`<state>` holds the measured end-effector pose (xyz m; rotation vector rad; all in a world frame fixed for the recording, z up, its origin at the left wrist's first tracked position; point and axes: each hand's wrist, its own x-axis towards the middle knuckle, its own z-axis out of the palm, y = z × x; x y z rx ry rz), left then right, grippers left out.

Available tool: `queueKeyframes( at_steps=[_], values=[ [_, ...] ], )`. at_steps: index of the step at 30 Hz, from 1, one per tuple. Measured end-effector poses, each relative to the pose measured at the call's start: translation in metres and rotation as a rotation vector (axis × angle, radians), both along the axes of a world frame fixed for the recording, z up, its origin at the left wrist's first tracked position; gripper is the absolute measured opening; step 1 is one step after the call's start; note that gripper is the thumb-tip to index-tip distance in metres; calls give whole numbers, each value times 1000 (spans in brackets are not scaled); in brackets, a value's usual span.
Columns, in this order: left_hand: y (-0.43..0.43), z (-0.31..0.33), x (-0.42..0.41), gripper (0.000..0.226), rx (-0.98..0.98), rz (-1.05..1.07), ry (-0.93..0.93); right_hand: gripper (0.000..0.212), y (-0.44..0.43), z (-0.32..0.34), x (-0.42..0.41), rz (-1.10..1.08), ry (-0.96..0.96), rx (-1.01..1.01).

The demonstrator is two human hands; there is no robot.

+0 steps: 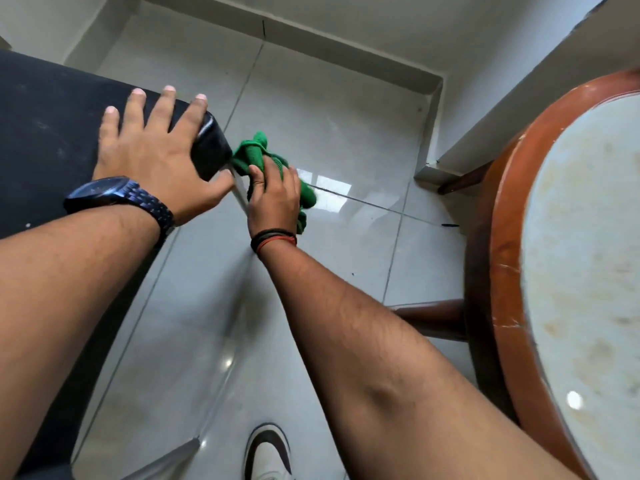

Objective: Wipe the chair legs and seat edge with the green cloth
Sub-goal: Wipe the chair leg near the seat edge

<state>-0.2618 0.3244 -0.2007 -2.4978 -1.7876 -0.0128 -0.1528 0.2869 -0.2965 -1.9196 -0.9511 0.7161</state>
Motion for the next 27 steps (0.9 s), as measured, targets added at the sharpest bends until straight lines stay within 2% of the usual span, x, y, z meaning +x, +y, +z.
queueKeyframes(
  at_steps=[5, 10, 14, 18, 22, 27],
  values=[
    [-6, 11, 3, 87, -63, 2, -21, 40, -29, 55, 27, 1, -295, 255],
    [-48, 36, 23, 87, -96, 51, -126, 42, -49, 130, 83, -86, -326, 375],
    [-80, 70, 92, 89, -165, -97, -153, 38, -76, 189, 153, -227, -426, 431],
    [-125, 104, 185, 95, -216, -297, -218, 36, -141, 217, 244, -266, -659, 307],
    [-172, 107, 249, 112, -325, -460, -89, 33, -223, 205, 298, -192, -889, 84],
    [-215, 91, 295, 124, -419, -562, -18, 33, -300, 179, 326, -98, -967, -124]
  ],
)
